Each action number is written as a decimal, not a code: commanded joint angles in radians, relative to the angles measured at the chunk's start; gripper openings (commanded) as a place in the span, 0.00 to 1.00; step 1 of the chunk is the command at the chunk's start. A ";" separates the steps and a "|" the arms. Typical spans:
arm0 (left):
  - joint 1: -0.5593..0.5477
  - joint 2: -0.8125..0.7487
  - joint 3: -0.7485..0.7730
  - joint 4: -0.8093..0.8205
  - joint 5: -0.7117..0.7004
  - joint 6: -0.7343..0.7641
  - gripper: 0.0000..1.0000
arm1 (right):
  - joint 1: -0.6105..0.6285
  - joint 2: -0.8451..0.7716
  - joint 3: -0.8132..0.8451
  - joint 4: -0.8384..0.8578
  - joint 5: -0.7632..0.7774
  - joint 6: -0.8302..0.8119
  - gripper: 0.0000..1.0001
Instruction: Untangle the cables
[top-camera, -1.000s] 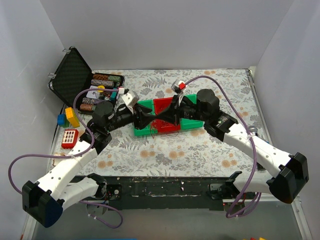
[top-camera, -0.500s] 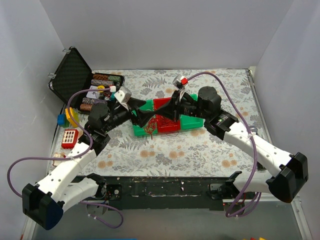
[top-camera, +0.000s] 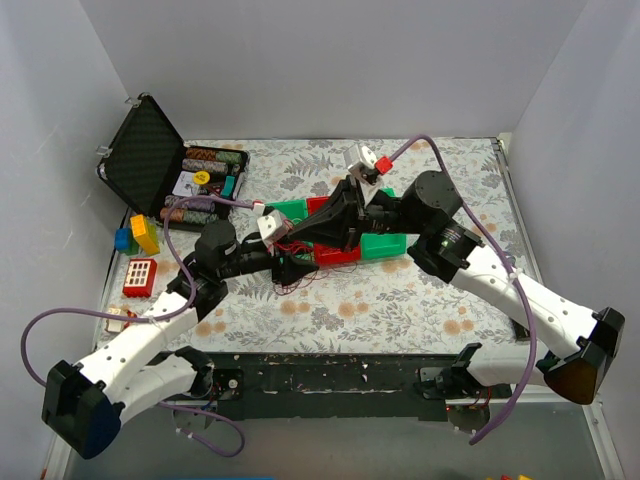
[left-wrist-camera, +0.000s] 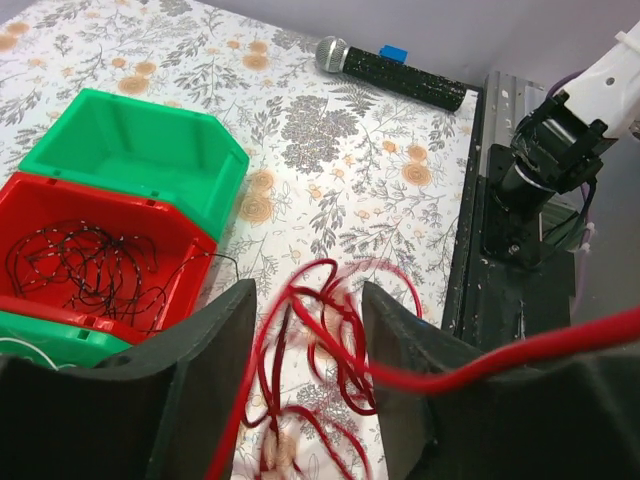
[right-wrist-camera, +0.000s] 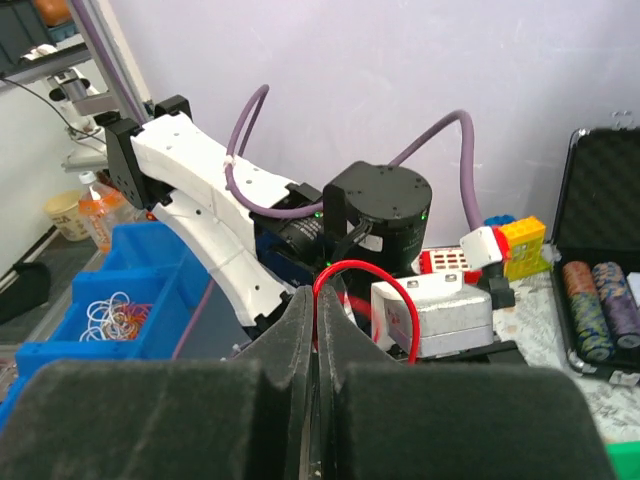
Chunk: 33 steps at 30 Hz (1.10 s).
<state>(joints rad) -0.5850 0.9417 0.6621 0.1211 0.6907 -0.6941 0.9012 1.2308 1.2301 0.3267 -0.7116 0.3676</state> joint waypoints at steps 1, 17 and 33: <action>0.001 -0.027 0.019 -0.043 -0.037 0.047 0.48 | -0.010 -0.013 0.037 0.080 -0.043 0.011 0.01; 0.001 -0.155 -0.058 -0.146 -0.028 0.097 0.46 | -0.068 -0.053 0.115 -0.071 0.031 -0.111 0.01; -0.019 -0.017 -0.188 0.046 -0.092 0.125 0.49 | -0.093 0.006 0.440 -0.080 0.014 -0.128 0.01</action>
<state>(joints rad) -0.5938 0.8986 0.4934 0.0849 0.6346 -0.5858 0.8116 1.2263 1.5829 0.2035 -0.6838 0.2317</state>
